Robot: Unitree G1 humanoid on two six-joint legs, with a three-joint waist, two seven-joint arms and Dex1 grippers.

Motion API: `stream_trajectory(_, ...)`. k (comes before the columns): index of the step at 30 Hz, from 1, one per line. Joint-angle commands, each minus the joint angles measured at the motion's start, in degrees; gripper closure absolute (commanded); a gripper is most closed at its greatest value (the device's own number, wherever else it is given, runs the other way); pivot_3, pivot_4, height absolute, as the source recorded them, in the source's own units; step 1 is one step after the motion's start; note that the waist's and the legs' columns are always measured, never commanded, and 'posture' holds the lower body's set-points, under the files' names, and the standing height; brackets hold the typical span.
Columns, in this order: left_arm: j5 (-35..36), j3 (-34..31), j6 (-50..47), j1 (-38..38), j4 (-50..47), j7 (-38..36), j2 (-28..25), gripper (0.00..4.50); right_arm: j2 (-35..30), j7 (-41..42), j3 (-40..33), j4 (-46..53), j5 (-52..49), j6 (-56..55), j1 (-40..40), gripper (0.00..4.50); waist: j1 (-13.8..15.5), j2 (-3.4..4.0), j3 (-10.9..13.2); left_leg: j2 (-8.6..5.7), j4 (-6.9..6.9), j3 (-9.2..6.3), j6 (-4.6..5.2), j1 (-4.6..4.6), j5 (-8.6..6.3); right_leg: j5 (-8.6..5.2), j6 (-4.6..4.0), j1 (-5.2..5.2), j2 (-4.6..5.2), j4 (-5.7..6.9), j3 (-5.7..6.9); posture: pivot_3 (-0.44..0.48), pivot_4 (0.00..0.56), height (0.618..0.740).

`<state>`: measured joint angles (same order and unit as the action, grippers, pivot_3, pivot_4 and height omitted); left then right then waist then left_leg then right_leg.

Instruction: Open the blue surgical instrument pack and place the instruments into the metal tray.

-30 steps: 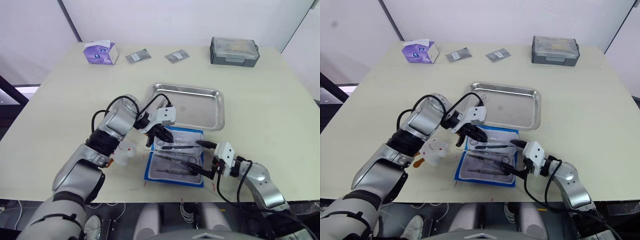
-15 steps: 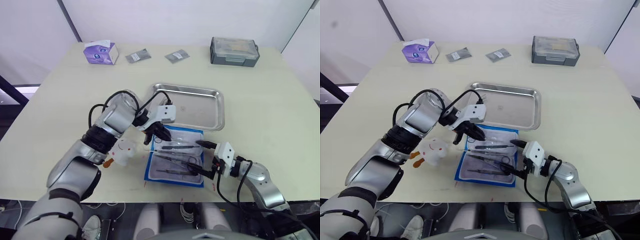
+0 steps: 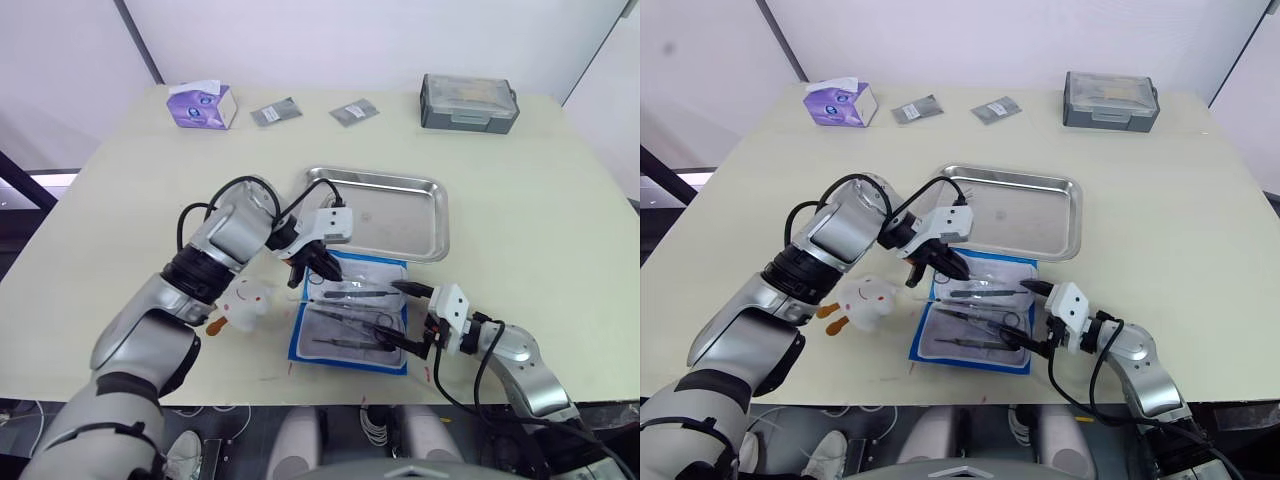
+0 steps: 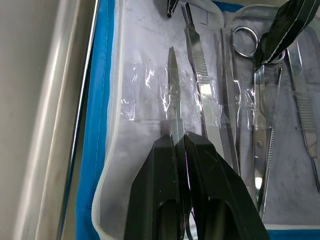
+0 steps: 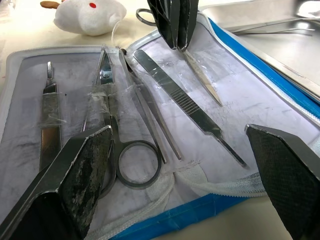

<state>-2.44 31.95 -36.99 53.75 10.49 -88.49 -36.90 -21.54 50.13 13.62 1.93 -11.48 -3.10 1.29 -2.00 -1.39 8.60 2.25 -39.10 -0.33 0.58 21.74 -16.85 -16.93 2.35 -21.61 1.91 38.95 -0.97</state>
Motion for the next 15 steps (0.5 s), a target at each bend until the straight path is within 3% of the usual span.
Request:
stream_trajectory(1, 1.02, -0.53, -0.57, 1.09, -2.51, -1.55, -0.82, 4.45, 0.00, 0.40, 2.71, -3.29, 1.60, 2.50, -1.78, 0.00, 0.00, 0.00, 0.00, 0.00, 0.00, 0.00, 0.00, 0.00, 0.00, 0.00, 0.00, 0.00, 0.00, 0.00, 0.00, 0.000, 0.150, 0.740)
stream_trajectory(15, 3.53, -1.71, -0.72, -0.06, -3.76, -1.96, -5.40, 4.45, -0.47, 0.65, 2.31, -2.91, 1.21, 3.01, -2.10, 0.00, 0.03, 0.01, 0.01, 0.00, 0.00, -0.01, 0.00, 0.01, 0.00, 0.00, 0.00, 0.00, 0.00, -0.01, 0.01, 0.000, 0.150, 0.740)
